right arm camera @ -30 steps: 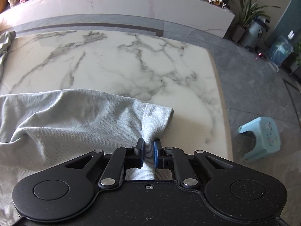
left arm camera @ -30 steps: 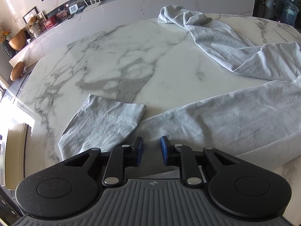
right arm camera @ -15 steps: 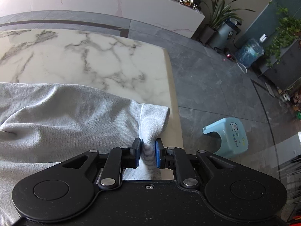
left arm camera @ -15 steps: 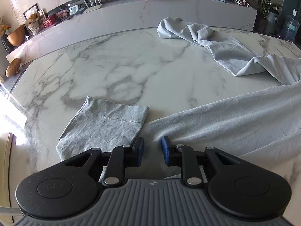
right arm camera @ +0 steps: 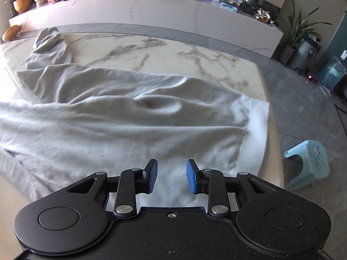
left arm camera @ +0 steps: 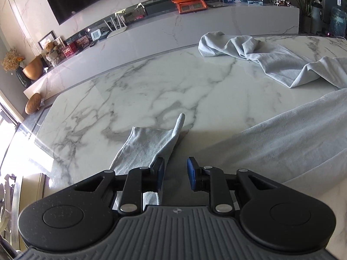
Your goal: Fold clothes
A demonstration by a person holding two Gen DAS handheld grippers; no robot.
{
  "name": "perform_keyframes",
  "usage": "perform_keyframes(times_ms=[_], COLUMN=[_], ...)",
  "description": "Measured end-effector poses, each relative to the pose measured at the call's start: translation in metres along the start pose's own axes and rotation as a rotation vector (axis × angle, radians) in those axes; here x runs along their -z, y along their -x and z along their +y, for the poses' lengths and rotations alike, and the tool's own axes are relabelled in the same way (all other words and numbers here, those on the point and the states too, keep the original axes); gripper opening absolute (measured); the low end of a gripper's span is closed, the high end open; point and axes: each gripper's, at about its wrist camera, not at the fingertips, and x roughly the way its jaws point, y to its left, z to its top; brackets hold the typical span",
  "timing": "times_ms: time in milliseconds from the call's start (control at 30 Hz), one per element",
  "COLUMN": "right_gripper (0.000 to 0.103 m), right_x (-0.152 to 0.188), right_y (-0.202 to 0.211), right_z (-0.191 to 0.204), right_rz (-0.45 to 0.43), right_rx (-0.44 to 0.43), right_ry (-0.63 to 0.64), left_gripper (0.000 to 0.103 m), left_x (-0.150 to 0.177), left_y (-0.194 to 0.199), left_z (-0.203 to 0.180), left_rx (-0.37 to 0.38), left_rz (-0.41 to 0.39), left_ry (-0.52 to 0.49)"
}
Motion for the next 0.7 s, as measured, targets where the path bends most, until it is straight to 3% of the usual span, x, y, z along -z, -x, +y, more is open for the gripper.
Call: perform_keyframes(times_ms=[133, 267, 467, 533, 567, 700], right_gripper=[0.03, 0.03, 0.031, 0.031, 0.031, 0.032], right_x=[0.022, 0.038, 0.051, 0.054, 0.055, 0.063], right_y=[0.003, 0.007, 0.012, 0.011, 0.01, 0.011], right_z=[0.02, 0.023, 0.016, 0.015, 0.014, 0.012], right_rz=[0.026, 0.019, -0.008, -0.019, -0.027, -0.062], right_rx=[-0.023, -0.018, -0.021, -0.024, -0.023, -0.031], right_ry=[0.042, 0.043, -0.018, -0.052, -0.063, -0.112], left_gripper=[0.029, 0.03, 0.033, 0.016, 0.001, 0.001], left_x=[0.002, 0.011, 0.009, 0.005, 0.004, 0.003], left_y=[-0.01, -0.007, -0.005, -0.008, -0.009, -0.002], left_z=[0.013, 0.035, 0.031, 0.024, 0.023, 0.025], left_rx=[-0.108, -0.063, -0.001, 0.013, 0.017, -0.069], left_rz=[0.086, 0.083, 0.048, 0.05, 0.056, 0.073], left_ry=[0.02, 0.102, 0.057, 0.035, 0.04, 0.074])
